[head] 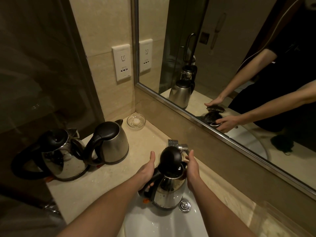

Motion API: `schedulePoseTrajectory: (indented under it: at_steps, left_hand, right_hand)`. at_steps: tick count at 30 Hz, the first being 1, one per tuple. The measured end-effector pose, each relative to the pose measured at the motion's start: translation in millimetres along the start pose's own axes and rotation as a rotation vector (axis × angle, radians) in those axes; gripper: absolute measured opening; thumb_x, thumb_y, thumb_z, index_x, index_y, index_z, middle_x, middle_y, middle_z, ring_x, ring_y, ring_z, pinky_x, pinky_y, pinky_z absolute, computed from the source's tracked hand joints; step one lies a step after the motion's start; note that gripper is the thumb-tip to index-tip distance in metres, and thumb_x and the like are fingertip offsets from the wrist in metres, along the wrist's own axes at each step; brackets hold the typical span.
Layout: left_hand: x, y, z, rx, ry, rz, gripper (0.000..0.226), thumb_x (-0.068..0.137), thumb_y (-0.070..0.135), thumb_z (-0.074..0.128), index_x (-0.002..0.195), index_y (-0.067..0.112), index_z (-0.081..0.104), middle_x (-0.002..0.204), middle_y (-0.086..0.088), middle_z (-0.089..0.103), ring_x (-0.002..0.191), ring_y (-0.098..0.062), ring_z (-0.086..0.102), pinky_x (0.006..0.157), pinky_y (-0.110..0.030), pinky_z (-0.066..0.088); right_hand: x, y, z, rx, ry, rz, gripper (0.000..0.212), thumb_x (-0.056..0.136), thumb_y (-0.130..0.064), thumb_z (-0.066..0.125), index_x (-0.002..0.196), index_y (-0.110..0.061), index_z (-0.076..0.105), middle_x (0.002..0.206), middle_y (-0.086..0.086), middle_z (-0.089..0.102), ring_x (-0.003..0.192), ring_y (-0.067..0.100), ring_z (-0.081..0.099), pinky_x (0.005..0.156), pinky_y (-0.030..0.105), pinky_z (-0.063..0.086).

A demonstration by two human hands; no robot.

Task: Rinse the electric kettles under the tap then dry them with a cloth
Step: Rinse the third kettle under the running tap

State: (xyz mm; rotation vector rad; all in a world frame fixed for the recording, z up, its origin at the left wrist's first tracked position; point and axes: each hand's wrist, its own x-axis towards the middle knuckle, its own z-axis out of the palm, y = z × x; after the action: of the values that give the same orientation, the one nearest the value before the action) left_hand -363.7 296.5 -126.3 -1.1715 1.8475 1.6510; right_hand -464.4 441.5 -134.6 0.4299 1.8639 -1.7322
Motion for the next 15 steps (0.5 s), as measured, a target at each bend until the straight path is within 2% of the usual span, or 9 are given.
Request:
schedulePoseTrajectory:
  at_steps: [2, 3, 4, 6, 8, 10, 13, 15]
  left_hand:
    - [-0.4, 1.2, -0.2, -0.011, -0.004, 0.002, 0.092, 0.061, 0.098, 0.004, 0.063, 0.017, 0.046, 0.058, -0.005, 0.052, 0.057, -0.018, 0.052, 0.067, -0.031, 0.047]
    - [-0.7, 1.9, -0.3, -0.012, -0.003, 0.004, 0.092, 0.062, 0.098, 0.003, 0.066, 0.018, 0.048, 0.064, -0.006, 0.054, 0.062, -0.019, 0.054, 0.068, -0.031, 0.048]
    - [-0.6, 2.2, -0.4, -0.009, -0.002, 0.008, 0.092, 0.063, 0.097, 0.003, 0.068, 0.018, 0.049, 0.066, -0.006, 0.056, 0.065, -0.019, 0.055, 0.069, -0.031, 0.049]
    - [-0.9, 1.9, -1.2, -0.003, -0.003, 0.011, 0.093, 0.057, 0.098, 0.002, 0.064, 0.017, 0.047, 0.059, -0.005, 0.052, 0.059, -0.019, 0.053, 0.07, -0.031, 0.049]
    - [-1.1, 0.9, -1.8, 0.003, -0.003, 0.015, 0.093, 0.052, 0.1, 0.003, 0.059, 0.016, 0.045, 0.053, -0.003, 0.049, 0.053, -0.018, 0.051, 0.069, -0.031, 0.047]
    - [-2.4, 1.3, -2.0, 0.002, -0.002, 0.013, 0.092, 0.051, 0.099, 0.003, 0.055, 0.016, 0.043, 0.05, -0.003, 0.048, 0.049, -0.018, 0.049, 0.068, -0.031, 0.046]
    - [-4.0, 1.3, -1.7, -0.005, -0.003, 0.002, 0.092, 0.059, 0.098, 0.003, 0.055, 0.016, 0.043, 0.05, -0.003, 0.047, 0.047, -0.018, 0.048, 0.065, -0.03, 0.045]
    - [-2.9, 0.5, -1.0, -0.004, -0.002, -0.004, 0.092, 0.067, 0.097, 0.003, 0.055, 0.016, 0.044, 0.051, -0.004, 0.048, 0.046, -0.018, 0.047, 0.064, -0.03, 0.044]
  right_hand:
    - [-0.3, -0.2, 0.2, 0.001, -0.003, -0.008, 0.068, 0.1, -0.062, 0.025, 0.144, -0.014, 0.044, 0.1, 0.003, 0.057, 0.108, 0.03, 0.053, 0.105, 0.056, 0.039]
    - [-0.6, -0.5, 0.3, 0.0, -0.003, -0.011, 0.069, 0.099, -0.063, 0.025, 0.144, -0.014, 0.044, 0.102, 0.004, 0.059, 0.11, 0.031, 0.053, 0.106, 0.058, 0.039]
    - [-0.7, -0.5, 0.7, -0.005, -0.001, -0.013, 0.071, 0.098, -0.065, 0.026, 0.145, -0.014, 0.044, 0.111, 0.007, 0.06, 0.116, 0.033, 0.053, 0.107, 0.059, 0.038]
    - [-0.1, 0.2, 1.8, -0.01, 0.006, -0.006, 0.073, 0.097, -0.067, 0.027, 0.144, -0.015, 0.045, 0.131, 0.012, 0.056, 0.125, 0.036, 0.05, 0.108, 0.06, 0.037]
    - [-0.6, 0.2, 2.8, -0.01, 0.011, 0.003, 0.074, 0.096, -0.069, 0.027, 0.144, -0.016, 0.045, 0.137, 0.014, 0.053, 0.127, 0.036, 0.049, 0.107, 0.06, 0.037]
    - [-1.3, -0.9, 2.6, -0.013, 0.006, 0.009, 0.073, 0.096, -0.068, 0.026, 0.144, -0.016, 0.044, 0.132, 0.013, 0.054, 0.125, 0.036, 0.05, 0.107, 0.06, 0.038]
    - [-2.3, -2.5, 1.8, -0.004, -0.001, 0.004, 0.07, 0.098, -0.065, 0.026, 0.143, -0.014, 0.044, 0.11, 0.008, 0.057, 0.111, 0.032, 0.053, 0.104, 0.057, 0.041]
    - [-3.8, -2.8, 2.6, -0.006, 0.006, 0.004, 0.071, 0.098, -0.066, 0.026, 0.143, -0.015, 0.044, 0.11, 0.007, 0.057, 0.111, 0.032, 0.053, 0.104, 0.058, 0.04]
